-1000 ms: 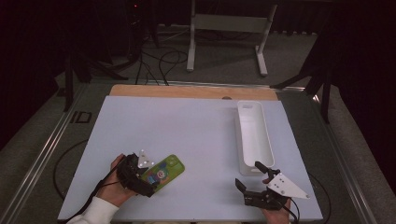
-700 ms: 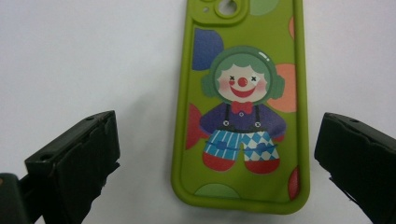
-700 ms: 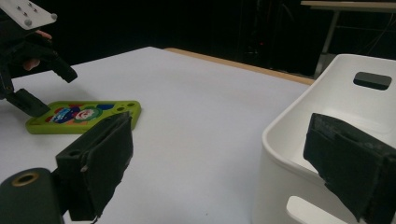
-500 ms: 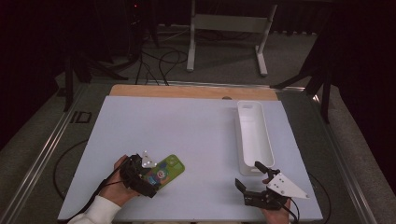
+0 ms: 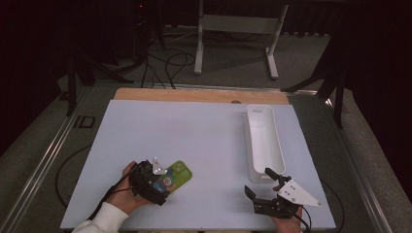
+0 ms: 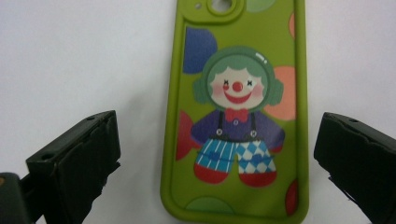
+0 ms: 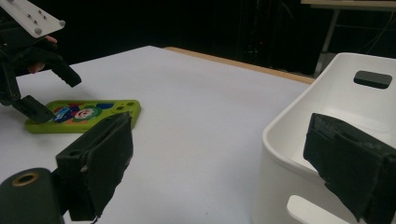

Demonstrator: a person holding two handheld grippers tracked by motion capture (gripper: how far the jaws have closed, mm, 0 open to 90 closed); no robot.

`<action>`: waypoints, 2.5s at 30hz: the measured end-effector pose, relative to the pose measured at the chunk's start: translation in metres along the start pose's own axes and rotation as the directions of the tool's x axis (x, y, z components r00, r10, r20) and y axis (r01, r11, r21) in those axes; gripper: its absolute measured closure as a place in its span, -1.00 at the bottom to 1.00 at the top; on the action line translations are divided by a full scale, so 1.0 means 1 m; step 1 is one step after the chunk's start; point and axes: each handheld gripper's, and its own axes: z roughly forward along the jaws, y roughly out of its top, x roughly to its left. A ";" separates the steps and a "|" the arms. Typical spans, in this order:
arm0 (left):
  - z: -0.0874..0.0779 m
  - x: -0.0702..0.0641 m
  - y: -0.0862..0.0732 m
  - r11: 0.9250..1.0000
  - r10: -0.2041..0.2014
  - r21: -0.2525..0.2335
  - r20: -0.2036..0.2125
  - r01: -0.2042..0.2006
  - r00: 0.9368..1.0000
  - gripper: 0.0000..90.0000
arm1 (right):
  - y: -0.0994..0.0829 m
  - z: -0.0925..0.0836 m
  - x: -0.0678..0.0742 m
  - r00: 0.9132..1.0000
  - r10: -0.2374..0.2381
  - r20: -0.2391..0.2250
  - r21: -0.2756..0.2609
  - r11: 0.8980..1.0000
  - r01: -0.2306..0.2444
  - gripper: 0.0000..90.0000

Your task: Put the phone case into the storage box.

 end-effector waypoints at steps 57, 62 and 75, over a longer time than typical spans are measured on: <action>0.019 0.003 0.000 0.998 -0.038 0.057 0.096 0.033 0.995 -0.65 | 0.000 0.001 0.000 1.000 -0.002 0.002 0.000 1.000 0.002 -0.82; 0.018 0.002 0.000 0.998 -0.027 0.054 0.089 0.022 0.996 -0.64 | 0.000 0.000 0.000 1.000 -0.003 0.003 0.000 1.000 0.003 -0.82; 0.009 0.003 0.000 0.999 -0.043 0.016 0.040 0.042 0.998 -0.64 | 0.000 0.000 0.000 1.000 -0.001 0.003 0.000 1.000 0.001 -0.82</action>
